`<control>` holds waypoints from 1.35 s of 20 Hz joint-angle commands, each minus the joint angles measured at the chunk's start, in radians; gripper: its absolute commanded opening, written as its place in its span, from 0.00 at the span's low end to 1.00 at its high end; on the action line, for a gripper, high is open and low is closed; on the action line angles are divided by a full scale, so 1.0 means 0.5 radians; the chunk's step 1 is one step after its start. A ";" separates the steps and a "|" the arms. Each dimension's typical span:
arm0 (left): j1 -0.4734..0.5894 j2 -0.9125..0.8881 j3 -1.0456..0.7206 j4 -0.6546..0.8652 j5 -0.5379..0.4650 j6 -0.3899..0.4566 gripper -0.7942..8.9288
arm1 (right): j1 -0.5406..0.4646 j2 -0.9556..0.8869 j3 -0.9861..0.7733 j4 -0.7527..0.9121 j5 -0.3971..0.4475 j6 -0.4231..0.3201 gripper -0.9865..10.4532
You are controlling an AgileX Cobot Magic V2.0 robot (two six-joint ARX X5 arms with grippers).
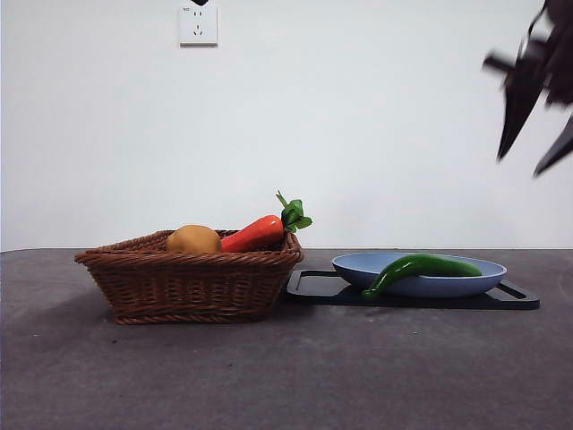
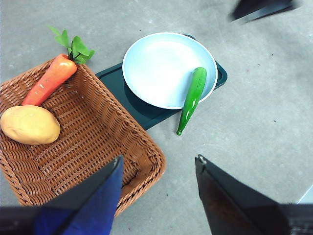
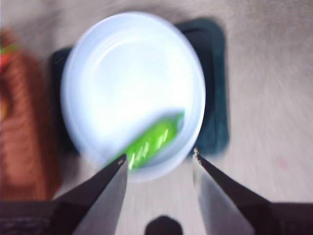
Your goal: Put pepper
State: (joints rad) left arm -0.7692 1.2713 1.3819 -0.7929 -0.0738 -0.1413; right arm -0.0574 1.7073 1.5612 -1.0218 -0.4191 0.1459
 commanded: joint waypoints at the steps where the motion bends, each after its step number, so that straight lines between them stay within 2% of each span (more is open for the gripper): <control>1: -0.020 0.012 0.032 0.011 -0.004 0.030 0.35 | 0.005 -0.224 0.038 -0.211 -0.004 -0.249 0.29; 5: -0.020 0.012 0.032 0.012 -0.004 0.031 0.35 | 0.066 -0.689 0.038 -0.578 -0.004 -0.397 0.29; 7: -0.020 0.012 0.032 0.011 0.000 0.030 0.34 | 0.111 -0.876 0.038 -0.673 -0.004 -0.433 0.24; 9: -0.021 0.012 0.032 0.011 0.004 0.029 0.25 | 0.169 -1.022 0.037 -0.700 -0.004 -0.450 0.18; 11: -0.021 0.012 0.032 0.013 0.005 0.028 0.11 | 0.244 -1.159 0.037 -0.700 -0.004 -0.516 0.09; 12: -0.021 0.012 0.032 0.014 0.004 0.026 0.09 | 0.269 -1.200 0.037 -0.700 -0.005 -0.518 0.09; 14: -0.021 0.012 0.032 0.014 0.002 0.027 0.09 | 0.284 -1.252 0.037 -0.700 -0.003 -0.514 0.09; 17: -0.021 0.012 0.032 0.017 -0.002 0.027 0.09 | 0.284 -1.283 0.037 -0.699 -0.002 -0.412 0.10; 27: -0.021 0.012 0.032 0.194 -0.002 0.027 0.09 | 0.284 -1.279 0.037 -0.698 0.011 -0.414 0.10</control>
State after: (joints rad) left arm -0.7696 1.2713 1.3819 -0.7082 -0.0727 -0.1383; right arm 0.0834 1.0607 1.5616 -1.3544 -0.4156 -0.0673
